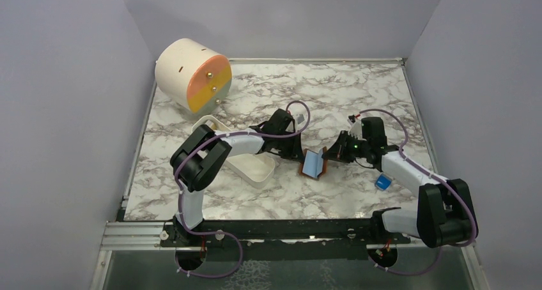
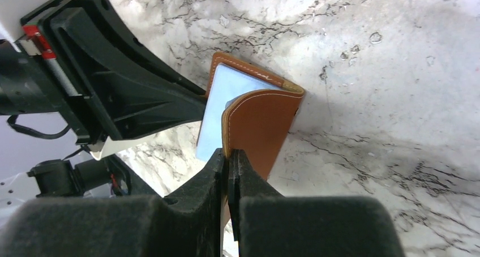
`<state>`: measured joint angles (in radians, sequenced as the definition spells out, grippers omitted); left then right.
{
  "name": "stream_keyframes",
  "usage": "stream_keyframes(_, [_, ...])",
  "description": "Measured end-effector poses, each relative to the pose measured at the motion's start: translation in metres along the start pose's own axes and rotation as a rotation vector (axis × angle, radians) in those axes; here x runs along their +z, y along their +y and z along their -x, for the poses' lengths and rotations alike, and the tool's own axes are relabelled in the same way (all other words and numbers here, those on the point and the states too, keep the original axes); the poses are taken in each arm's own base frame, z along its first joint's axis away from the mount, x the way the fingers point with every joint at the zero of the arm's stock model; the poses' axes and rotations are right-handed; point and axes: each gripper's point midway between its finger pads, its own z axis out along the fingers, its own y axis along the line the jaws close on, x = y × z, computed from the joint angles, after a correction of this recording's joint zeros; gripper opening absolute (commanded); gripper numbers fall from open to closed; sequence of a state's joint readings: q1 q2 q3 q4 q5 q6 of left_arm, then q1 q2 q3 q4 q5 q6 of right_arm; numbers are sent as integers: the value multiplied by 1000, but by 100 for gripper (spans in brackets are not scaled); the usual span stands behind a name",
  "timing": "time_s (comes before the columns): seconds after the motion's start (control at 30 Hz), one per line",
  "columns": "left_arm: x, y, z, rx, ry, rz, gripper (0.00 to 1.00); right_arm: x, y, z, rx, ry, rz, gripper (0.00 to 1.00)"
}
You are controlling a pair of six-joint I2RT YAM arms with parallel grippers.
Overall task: Put the credit cards into the card holder
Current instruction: Open the card holder at the center of the board.
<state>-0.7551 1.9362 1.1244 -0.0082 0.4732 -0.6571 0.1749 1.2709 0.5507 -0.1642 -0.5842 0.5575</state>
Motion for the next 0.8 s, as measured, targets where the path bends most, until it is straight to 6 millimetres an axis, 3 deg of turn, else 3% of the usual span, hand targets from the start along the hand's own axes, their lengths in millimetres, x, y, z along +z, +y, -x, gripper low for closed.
stream_keyframes(0.1, [-2, -4, 1, 5, -8, -4, 0, -3, -5, 3, -7, -7, -46, 7])
stream_keyframes(0.27, [-4, -6, 2, 10, -15, -2, 0, -7, -18, 4, -15, -4, -139, 20])
stream_keyframes(0.43, [-4, -3, 0, 6, -11, 4, 0, -11, -33, -4, -5, 21, -216, 16])
stream_keyframes(0.6, [-4, -3, 0, 6, -11, 5, 0, -10, -27, -3, -11, 24, -184, 15])
stream_keyframes(0.8, [-4, -3, 0, 6, -11, 5, 0, -12, -10, 0, -15, 5, -106, 21])
